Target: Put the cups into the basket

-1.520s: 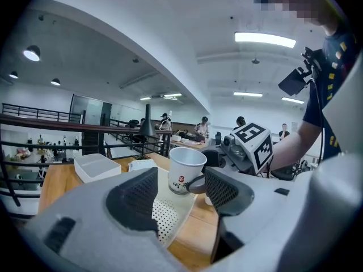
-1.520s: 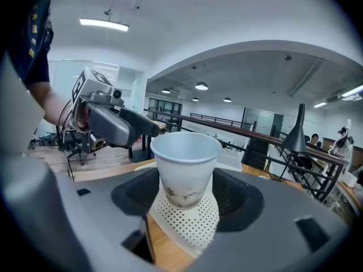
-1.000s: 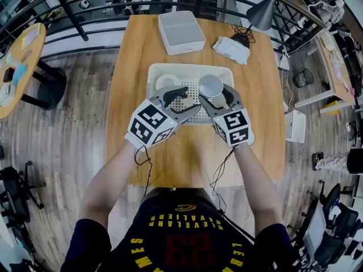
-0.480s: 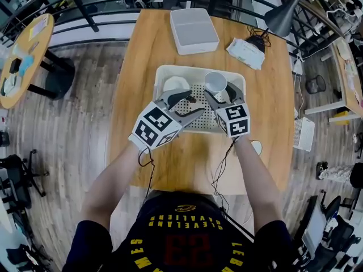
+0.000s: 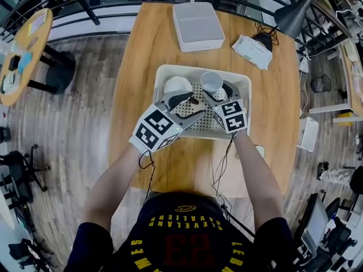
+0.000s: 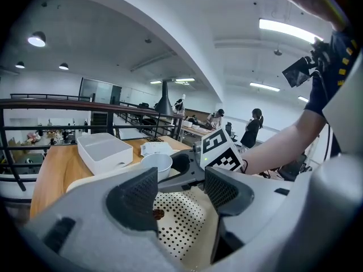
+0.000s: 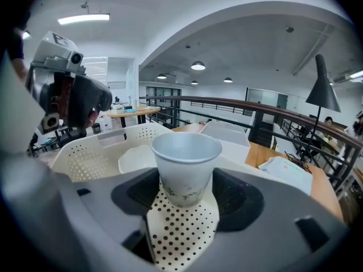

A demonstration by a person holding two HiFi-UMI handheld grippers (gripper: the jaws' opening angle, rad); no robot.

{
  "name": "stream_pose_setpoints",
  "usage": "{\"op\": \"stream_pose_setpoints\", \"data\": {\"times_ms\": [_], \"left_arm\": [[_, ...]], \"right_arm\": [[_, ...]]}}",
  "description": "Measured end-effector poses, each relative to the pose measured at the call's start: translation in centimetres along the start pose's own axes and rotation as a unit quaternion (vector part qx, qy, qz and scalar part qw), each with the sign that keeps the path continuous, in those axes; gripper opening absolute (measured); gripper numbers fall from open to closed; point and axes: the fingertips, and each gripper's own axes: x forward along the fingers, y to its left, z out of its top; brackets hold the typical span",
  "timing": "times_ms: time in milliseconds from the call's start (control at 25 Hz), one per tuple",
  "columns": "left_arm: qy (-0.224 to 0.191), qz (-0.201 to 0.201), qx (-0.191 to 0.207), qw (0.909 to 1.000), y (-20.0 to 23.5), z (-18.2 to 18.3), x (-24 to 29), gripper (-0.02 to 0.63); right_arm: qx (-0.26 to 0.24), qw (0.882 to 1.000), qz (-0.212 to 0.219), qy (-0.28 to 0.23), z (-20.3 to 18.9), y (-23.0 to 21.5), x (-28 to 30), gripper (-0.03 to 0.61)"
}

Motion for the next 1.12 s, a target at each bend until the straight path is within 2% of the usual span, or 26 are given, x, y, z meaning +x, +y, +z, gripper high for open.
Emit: {"op": "stream_pose_setpoints", "data": {"times_ms": [320,720,960,1120], "left_arm": [[0.000,0.003,-0.013,0.9999,1.0,-0.5,0.4,0.258],[0.012,0.001,-0.030,0.9995,1.4,-2.0,0.9,0.258],[0.014,0.001,-0.027,0.9995,1.5,-2.1,1.3,0.258],[0.012,-0.001,-0.025,0.9996,1.3,-1.9,1.2,0.258]], "right_arm": [[-0.030,0.998,0.037,0.042,-2.8,0.8,3.0,0.296],[-0.022,0.996,0.043,0.081,-5.6,1.3,5.0,0.298],[0.005,0.994,0.053,0.099,-6.9,1.5,4.6,0.298],[-0.003,0.994,0.053,0.092,-6.6,1.6,3.8,0.313]]}}
